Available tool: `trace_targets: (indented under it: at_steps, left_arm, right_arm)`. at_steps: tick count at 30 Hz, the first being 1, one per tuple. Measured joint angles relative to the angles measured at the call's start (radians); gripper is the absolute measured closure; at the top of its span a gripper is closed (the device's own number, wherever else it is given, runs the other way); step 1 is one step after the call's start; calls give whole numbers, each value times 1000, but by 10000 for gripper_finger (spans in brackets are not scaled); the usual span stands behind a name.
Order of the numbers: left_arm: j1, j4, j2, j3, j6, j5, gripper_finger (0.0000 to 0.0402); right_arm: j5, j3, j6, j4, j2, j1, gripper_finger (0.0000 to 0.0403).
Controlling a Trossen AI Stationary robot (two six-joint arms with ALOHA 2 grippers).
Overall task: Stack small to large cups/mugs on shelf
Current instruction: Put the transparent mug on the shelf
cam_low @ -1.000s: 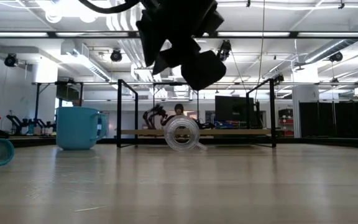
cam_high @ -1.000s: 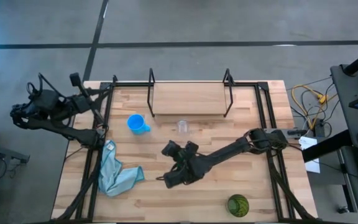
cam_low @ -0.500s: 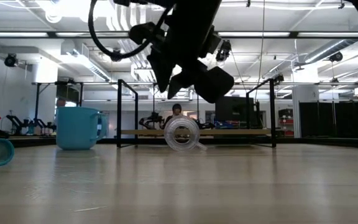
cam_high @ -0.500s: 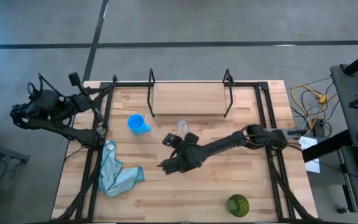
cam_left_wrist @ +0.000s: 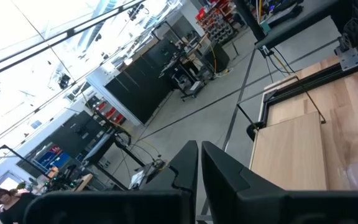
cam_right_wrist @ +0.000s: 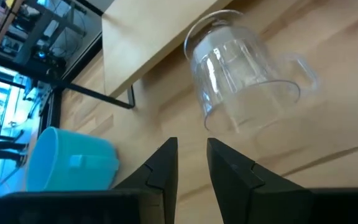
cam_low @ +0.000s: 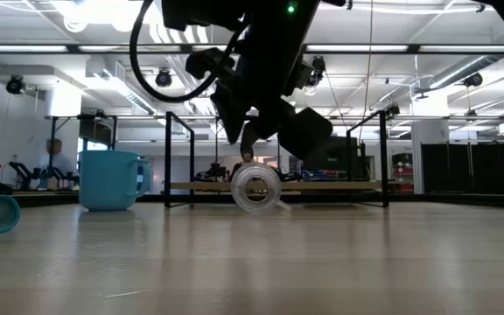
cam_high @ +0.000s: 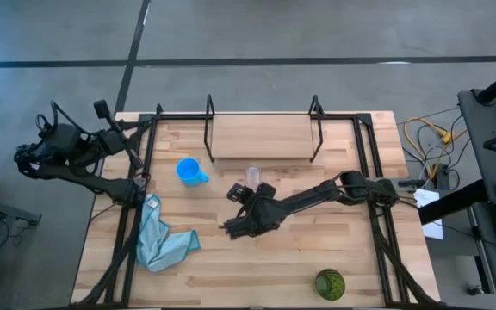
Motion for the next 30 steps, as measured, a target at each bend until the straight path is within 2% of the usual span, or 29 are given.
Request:
trace_targets:
  at_steps: [15,30]
  left_arm:
    - [0,0,-7,0,1,0,394]
    - [0,0,-9,0,2,1,394]
  right_arm:
    - [-2,-3,0,16,60,-21,321]
    - [10,-3,-12,11,69,-39,321]
